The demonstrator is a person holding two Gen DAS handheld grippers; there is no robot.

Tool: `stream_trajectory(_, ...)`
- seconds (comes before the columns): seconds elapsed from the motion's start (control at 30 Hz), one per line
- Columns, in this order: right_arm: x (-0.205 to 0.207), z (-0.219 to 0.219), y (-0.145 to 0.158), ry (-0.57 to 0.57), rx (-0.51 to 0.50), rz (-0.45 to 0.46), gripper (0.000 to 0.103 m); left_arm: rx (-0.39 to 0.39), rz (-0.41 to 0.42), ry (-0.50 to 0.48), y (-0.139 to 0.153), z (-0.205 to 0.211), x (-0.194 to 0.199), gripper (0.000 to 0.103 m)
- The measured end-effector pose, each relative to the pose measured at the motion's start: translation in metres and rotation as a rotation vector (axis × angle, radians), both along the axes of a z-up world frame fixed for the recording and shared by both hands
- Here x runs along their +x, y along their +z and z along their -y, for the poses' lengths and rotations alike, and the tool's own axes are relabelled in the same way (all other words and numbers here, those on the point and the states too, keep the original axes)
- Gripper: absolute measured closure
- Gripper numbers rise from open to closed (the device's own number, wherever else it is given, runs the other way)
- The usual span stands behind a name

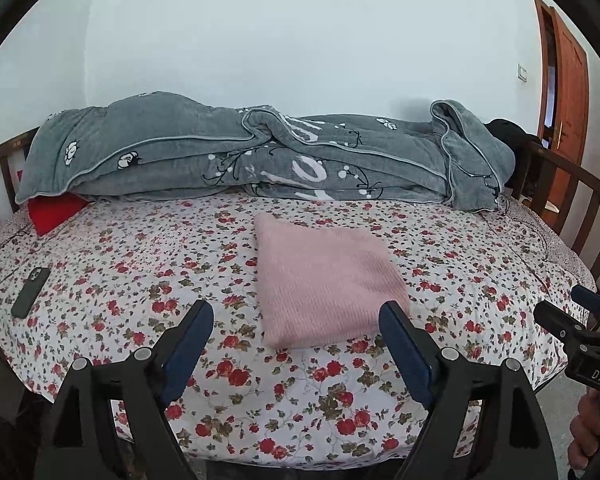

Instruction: Fold small clothes

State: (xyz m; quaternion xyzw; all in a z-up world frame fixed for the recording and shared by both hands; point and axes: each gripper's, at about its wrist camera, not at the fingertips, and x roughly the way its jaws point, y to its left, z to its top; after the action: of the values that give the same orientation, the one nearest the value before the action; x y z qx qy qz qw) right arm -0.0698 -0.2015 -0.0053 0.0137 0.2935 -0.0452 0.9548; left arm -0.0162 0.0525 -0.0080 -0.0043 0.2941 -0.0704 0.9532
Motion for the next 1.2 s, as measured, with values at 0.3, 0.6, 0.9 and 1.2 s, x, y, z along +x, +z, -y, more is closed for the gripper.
stream_trajectory(0.3, -0.0009, -0.0015, 0.0018, 0.006, -0.001, 0.004, 0.005, -0.003, -0.004, 0.000, -0.0002, -0.0002, 0.0002, 0.018)
stream_trajectory(0.6, -0.0029, 0.0001, 0.0038, 0.007, 0.012, 0.012, 0.005, -0.001, 0.002, -0.002, 0.0009, 0.0011, -0.0009, 0.018)
stream_trajectory(0.9, -0.0038, 0.0042, 0.0055, -0.001, 0.027, 0.015, 0.005, -0.001, 0.004, -0.006, 0.0014, -0.0005, -0.0007, 0.018)
stream_trajectory(1.2, -0.0045, 0.0048, 0.0059, 0.000, 0.029, 0.017, 0.005, -0.002, 0.005, -0.004, 0.0016, -0.0005, -0.0012, 0.018)
